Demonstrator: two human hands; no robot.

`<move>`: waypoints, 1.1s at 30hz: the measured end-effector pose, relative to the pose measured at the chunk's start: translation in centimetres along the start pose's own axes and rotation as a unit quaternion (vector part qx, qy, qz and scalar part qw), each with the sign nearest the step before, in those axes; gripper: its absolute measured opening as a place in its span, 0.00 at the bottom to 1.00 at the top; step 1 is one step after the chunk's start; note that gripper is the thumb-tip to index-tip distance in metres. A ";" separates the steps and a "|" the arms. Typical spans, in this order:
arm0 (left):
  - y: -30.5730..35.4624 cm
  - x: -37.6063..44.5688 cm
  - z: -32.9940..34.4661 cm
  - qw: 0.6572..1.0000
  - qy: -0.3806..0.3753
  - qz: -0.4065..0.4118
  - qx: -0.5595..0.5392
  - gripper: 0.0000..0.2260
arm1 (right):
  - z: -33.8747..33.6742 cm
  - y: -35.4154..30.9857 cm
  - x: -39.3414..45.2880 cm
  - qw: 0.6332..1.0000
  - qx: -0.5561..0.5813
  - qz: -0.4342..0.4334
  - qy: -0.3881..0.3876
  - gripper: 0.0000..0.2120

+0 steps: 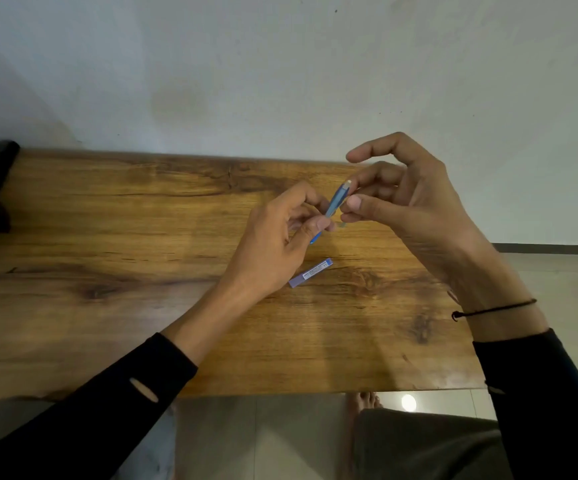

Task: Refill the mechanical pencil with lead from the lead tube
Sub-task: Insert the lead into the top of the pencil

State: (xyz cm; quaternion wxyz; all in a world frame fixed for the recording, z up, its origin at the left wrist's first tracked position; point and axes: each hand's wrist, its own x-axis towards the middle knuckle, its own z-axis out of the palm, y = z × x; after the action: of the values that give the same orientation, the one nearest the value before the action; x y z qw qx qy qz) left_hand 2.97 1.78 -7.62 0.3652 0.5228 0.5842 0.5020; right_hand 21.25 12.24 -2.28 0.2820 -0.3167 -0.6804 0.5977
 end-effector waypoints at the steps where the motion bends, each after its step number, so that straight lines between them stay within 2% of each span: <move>1: 0.0 0.0 0.0 1.000 0.002 -0.001 -0.002 0.03 | -0.2 0.2 0.0 1.000 -0.002 0.004 0.009 0.20; 3: 0.0 0.0 -0.2 1.000 0.008 -0.004 -0.003 0.04 | -0.4 0.7 0.1 0.997 -0.065 0.011 0.037 0.18; 4: 0.0 0.0 -0.2 1.000 0.011 -0.005 -0.002 0.04 | -0.5 1.2 0.1 0.987 -0.155 0.014 0.051 0.17; 6: 0.1 0.1 -0.3 1.000 0.015 -0.008 0.007 0.03 | -0.2 2.5 0.0 0.921 -0.386 0.023 0.046 0.17; 7: 0.2 0.1 -0.3 1.000 0.017 -0.007 0.012 0.03 | 0.2 3.1 -0.1 0.886 -0.462 0.035 0.027 0.16; 9: 0.2 0.1 -0.3 1.000 0.021 -0.006 0.017 0.04 | 1.4 4.2 -0.3 0.857 -0.512 0.052 -0.002 0.12; 12: 0.2 0.1 -0.3 1.000 0.024 -0.008 0.017 0.04 | 2.6 4.8 -0.3 0.835 -0.549 0.023 0.011 0.02; 16: 0.1 0.1 -0.4 0.999 0.024 -0.006 0.022 0.03 | 1.8 4.0 0.2 0.878 -0.473 0.010 0.065 0.04; 19: 0.1 0.1 -0.4 1.000 0.024 -0.006 0.013 0.02 | 0.8 2.3 0.6 0.946 -0.304 0.002 0.115 0.05; 21: 0.1 0.2 -0.3 1.000 0.023 -0.005 0.003 0.02 | 0.6 0.9 0.7 0.971 -0.189 -0.037 0.142 0.05; 24: 0.0 0.1 -0.1 1.000 0.016 -0.005 0.007 0.04 | 0.5 -0.6 0.6 0.980 -0.115 -0.088 0.134 0.04; 29: -0.4 0.0 0.1 1.000 0.013 -0.011 0.021 0.03 | 0.9 -0.8 0.1 0.982 -0.147 -0.089 0.082 0.04; 33: -0.4 -0.1 0.1 0.999 0.010 -0.011 0.029 0.03 | 0.7 -1.0 0.1 0.979 -0.167 -0.083 0.077 0.04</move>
State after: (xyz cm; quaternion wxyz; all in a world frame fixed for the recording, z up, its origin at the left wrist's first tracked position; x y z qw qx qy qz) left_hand 3.01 1.74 -8.07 0.3496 0.5220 0.6078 0.4856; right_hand 20.58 11.77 -1.40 0.3256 -0.3469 -0.7710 0.4234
